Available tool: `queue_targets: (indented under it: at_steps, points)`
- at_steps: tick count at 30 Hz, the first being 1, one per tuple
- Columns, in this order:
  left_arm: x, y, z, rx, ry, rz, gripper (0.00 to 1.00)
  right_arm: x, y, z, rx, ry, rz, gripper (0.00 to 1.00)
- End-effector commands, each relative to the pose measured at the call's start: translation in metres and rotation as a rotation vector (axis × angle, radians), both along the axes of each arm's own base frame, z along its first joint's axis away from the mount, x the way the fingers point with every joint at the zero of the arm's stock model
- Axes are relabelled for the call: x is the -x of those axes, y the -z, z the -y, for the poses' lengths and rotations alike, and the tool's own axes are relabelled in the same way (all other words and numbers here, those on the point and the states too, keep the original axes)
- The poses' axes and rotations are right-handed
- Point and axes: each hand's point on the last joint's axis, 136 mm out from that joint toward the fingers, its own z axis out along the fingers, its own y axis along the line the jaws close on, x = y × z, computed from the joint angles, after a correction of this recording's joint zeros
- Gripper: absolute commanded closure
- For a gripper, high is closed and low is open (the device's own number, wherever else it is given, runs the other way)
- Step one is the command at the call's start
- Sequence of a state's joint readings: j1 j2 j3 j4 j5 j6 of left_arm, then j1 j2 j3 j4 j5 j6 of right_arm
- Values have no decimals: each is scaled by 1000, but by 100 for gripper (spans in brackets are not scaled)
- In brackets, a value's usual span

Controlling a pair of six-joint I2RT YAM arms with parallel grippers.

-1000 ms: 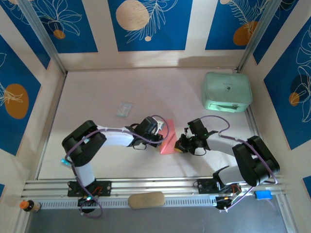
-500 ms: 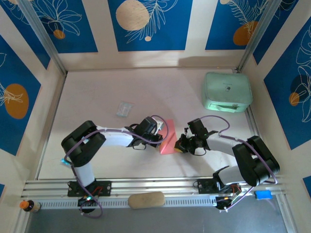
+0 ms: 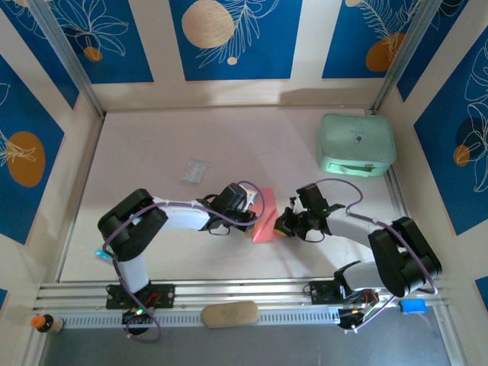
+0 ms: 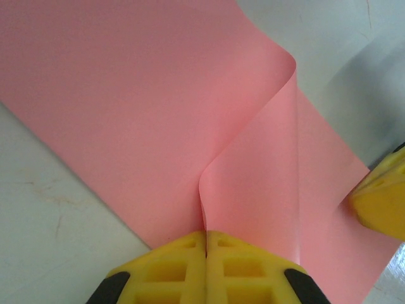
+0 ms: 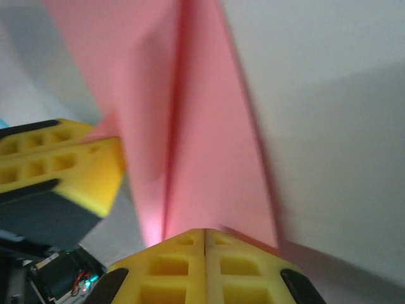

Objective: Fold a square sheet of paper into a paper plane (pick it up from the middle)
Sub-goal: Fold the triangle a second time at the center of the table.

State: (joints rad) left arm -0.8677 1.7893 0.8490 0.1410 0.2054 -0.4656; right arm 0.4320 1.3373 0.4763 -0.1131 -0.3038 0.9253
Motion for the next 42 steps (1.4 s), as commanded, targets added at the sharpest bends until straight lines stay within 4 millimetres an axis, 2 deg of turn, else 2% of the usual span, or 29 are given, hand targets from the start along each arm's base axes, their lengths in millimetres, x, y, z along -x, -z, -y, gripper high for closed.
queue_targets:
  at_steps: [1,5,13,16,22,32,35,42]
  points:
    - [5,15,-7,-44,2,-52,100,-17,-30,-18,-91,-44,87,100]
    - [5,16,-7,-47,3,-53,100,-22,-35,-34,-135,-81,84,100]
    - [6,16,-6,-47,7,-57,100,-28,-21,-49,-123,-103,49,100]
    - [5,16,-5,-44,7,-57,100,-27,-12,-48,-103,-103,30,100]
    - [6,17,-5,-46,12,-64,100,-22,11,-34,-40,-67,-14,100]
    - [8,19,-4,-59,26,-81,100,-9,36,-18,3,-29,-63,100]
    - [8,21,-5,-67,25,-87,100,-10,34,-17,-6,-24,-59,100]
    - [10,23,-6,-76,24,-98,100,-33,-5,-23,-78,-22,43,100]
